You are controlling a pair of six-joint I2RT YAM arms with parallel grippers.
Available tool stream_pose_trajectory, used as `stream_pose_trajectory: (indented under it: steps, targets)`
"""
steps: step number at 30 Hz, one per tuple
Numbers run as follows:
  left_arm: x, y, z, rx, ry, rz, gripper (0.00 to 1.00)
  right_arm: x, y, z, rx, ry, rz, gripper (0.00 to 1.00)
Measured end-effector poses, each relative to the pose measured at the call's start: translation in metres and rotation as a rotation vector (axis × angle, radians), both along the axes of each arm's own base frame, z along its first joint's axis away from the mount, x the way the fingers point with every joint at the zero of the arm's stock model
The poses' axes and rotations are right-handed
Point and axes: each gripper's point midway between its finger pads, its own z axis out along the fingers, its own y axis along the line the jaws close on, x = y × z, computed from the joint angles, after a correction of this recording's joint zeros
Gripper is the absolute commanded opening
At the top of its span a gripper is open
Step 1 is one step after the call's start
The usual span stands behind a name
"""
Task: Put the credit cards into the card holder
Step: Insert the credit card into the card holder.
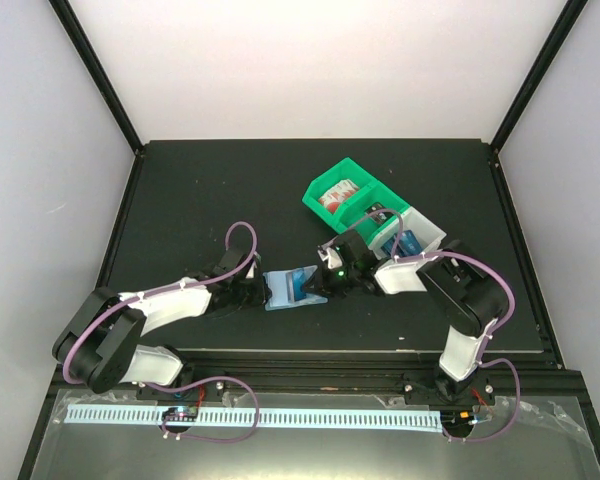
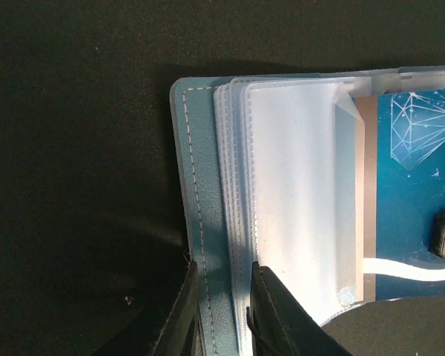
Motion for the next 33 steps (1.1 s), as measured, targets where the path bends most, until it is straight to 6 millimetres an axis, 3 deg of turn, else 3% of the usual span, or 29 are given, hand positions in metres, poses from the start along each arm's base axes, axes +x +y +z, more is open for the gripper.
stream_pose_trajectory:
  steps: [14,17,20,22,28,33]
  targets:
    - [0.001,-0.001,0.0,-0.005,-0.006,-0.001,0.21,-0.002,0.025,0.001,0.045,0.005,0.028,0.01]
    - [0.001,-0.001,0.0,-0.005,-0.006,-0.001,0.22,0.001,0.028,0.002,0.047,-0.004,0.032,0.14]
    - [0.0,-0.002,0.001,-0.007,-0.008,-0.004,0.23,0.002,0.026,0.002,0.025,-0.016,0.025,0.35]
    - [-0.001,-0.003,0.001,-0.012,-0.006,-0.009,0.24,0.0,0.022,0.003,-0.001,-0.039,0.026,0.42]
    - [-0.005,-0.005,0.004,-0.03,-0.004,-0.024,0.25,0.003,0.009,0.027,-0.066,-0.141,-0.005,0.43]
    - [-0.007,-0.007,0.005,-0.042,0.003,-0.034,0.28,0.004,0.003,0.02,-0.154,-0.165,-0.008,0.42]
